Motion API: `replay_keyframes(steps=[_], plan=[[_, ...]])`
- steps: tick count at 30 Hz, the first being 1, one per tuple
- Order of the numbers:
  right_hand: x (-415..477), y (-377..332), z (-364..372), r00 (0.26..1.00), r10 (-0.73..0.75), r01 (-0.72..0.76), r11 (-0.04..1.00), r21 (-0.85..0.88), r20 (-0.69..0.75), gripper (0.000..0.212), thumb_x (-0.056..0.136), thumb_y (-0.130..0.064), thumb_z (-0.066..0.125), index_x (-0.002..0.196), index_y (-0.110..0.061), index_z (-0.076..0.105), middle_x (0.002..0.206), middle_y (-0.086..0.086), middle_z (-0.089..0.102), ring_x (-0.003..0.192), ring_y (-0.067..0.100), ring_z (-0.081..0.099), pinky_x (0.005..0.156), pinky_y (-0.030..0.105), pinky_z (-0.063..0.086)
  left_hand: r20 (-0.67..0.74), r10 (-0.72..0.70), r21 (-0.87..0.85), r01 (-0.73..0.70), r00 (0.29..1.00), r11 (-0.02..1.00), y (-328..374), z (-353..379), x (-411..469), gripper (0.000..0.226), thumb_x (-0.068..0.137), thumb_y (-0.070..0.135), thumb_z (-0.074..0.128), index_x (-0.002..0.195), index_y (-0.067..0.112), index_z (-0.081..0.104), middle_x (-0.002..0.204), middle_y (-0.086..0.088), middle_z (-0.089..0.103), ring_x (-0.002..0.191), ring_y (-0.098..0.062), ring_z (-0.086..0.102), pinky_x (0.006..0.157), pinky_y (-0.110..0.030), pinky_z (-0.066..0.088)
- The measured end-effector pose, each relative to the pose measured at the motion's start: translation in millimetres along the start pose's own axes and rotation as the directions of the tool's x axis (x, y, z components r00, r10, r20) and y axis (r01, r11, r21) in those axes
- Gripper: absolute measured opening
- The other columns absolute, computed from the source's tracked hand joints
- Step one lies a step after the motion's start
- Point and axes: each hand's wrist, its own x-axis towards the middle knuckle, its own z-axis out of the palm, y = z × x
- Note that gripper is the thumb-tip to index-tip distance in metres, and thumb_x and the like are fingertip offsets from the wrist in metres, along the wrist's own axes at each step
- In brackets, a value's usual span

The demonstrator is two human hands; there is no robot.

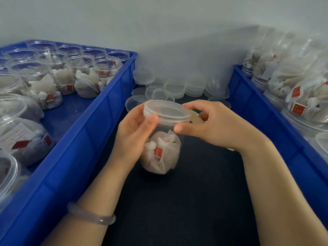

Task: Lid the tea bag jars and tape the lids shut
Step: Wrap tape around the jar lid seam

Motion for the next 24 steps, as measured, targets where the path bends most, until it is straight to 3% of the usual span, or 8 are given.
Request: replay_keyframes(steps=[3,6,9,12,15,20,24], plan=[[4.7,-0.4,13.9,0.999,0.037,-0.035,0.998,-0.057,0.022,0.067,0.061,-0.06,0.076,0.122,-0.04,0.054,0.107,-0.018,0.06,0.093,0.007,0.061,0.066,0.025,0.053,-0.056,-0.013,0.176,0.022,0.998,0.984,-4.8,3.2,-1.5,0.088,0.046,0.07,0.077,0.119,0.028,0.051,0.105,0.022,0.066,0.102,0.007,0.06,0.078,-0.006,0.046],[3.1,-4.0,13.1,0.982,0.051,-0.057,0.998,0.025,0.182,0.077,0.071,-0.032,0.081,0.137,-0.039,0.042,0.108,-0.003,0.062,0.086,0.024,0.068,0.056,0.033,0.059,-0.14,-0.021,0.188,0.048,0.99,0.981,-10.9,-2.4,1.1,0.073,0.045,0.06,0.082,0.107,0.034,0.054,0.095,0.031,0.066,0.094,0.013,0.06,0.073,-0.003,0.045],[-1.9,-4.0,2.5,0.987,0.053,-0.053,0.999,-0.008,0.152,0.099,0.063,-0.045,0.079,0.148,-0.039,0.029,0.084,-0.001,0.07,0.06,0.011,0.066,0.048,0.019,0.05,-0.138,-0.061,0.147,0.081,0.989,0.986,-10.3,-7.9,4.7,0.057,0.051,0.055,0.075,0.101,0.033,0.059,0.096,0.026,0.069,0.093,0.004,0.065,0.075,-0.011,0.05],[-5.4,-3.4,-2.8,0.99,0.07,-0.068,0.997,-0.025,0.119,0.094,0.058,-0.057,0.071,0.144,-0.04,0.037,0.063,-0.008,0.066,0.051,0.007,0.061,0.048,0.016,0.048,-0.066,-0.092,0.051,0.095,0.994,0.994,-9.8,-8.5,4.8,0.066,0.048,0.058,0.079,0.104,0.026,0.063,0.1,0.011,0.073,0.098,-0.009,0.067,0.082,-0.026,0.055],[-5.4,-2.9,-4.0,0.993,0.078,-0.08,0.997,0.008,0.092,0.081,0.059,-0.057,0.066,0.136,-0.036,0.051,0.063,-0.006,0.067,0.049,0.005,0.056,0.047,0.016,0.046,-0.012,-0.106,0.001,0.106,0.994,0.994,-7.9,-8.4,4.9,0.084,0.042,0.071,0.079,0.107,0.019,0.064,0.104,0.0,0.073,0.103,-0.018,0.067,0.087,-0.033,0.054],[-7.4,-2.4,-8.1,0.995,0.051,-0.054,0.998,0.027,0.091,0.058,0.062,-0.06,0.065,0.118,-0.05,0.058,0.069,-0.006,0.069,0.048,0.004,0.054,0.047,0.016,0.045,0.084,-0.166,0.009,0.166,0.983,0.986,-7.8,-10.9,4.1,0.087,0.043,0.073,0.078,0.11,0.018,0.063,0.107,-0.004,0.071,0.104,-0.022,0.066,0.087,-0.038,0.054],[-8.3,-1.0,-9.0,0.995,0.018,-0.021,0.999,0.03,0.095,0.068,0.054,-0.069,0.056,0.12,-0.049,0.057,0.072,-0.006,0.07,0.049,0.005,0.054,0.047,0.016,0.046,0.118,-0.157,0.016,0.156,0.981,0.988,-6.6,-11.7,4.3,0.084,0.046,0.073,0.077,0.108,0.019,0.064,0.103,-0.001,0.073,0.099,-0.019,0.067,0.08,-0.03,0.056]])
